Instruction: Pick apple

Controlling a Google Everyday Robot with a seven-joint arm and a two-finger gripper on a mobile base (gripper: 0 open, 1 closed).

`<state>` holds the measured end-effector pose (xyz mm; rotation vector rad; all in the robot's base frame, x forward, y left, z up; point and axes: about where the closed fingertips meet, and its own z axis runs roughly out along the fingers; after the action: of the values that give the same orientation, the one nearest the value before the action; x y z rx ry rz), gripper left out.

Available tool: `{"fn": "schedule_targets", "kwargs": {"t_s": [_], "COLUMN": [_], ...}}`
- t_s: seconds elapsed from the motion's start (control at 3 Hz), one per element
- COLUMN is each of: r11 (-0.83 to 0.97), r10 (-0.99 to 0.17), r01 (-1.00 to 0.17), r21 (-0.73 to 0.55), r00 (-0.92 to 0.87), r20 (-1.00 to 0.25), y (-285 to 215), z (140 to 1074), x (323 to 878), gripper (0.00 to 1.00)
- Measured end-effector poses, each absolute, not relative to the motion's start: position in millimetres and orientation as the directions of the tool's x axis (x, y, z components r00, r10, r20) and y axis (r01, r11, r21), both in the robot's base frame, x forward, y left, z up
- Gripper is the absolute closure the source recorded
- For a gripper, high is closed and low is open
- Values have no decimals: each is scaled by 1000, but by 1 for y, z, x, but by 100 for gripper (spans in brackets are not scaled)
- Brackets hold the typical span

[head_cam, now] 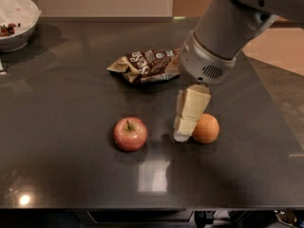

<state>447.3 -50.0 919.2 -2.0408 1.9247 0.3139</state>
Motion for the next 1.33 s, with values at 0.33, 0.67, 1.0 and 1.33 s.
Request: {"fn": "schedule_targets", "kwargs": {"t_s": [0.33, 0.67, 1.0, 1.33], "r11": [-73, -97, -117, -125], "r10": [-915, -909, -906, -903], "r01": [-995, -994, -993, -991], "r21": [-63, -42, -33, -37], "r00": [92, 106, 120, 129], "r20": [-393, -403, -406, -410], "y": [-22, 1, 16, 28], "z": [907, 892, 878, 864], "x": [436, 422, 407, 401], "gripper": [0, 0, 0, 0]}}
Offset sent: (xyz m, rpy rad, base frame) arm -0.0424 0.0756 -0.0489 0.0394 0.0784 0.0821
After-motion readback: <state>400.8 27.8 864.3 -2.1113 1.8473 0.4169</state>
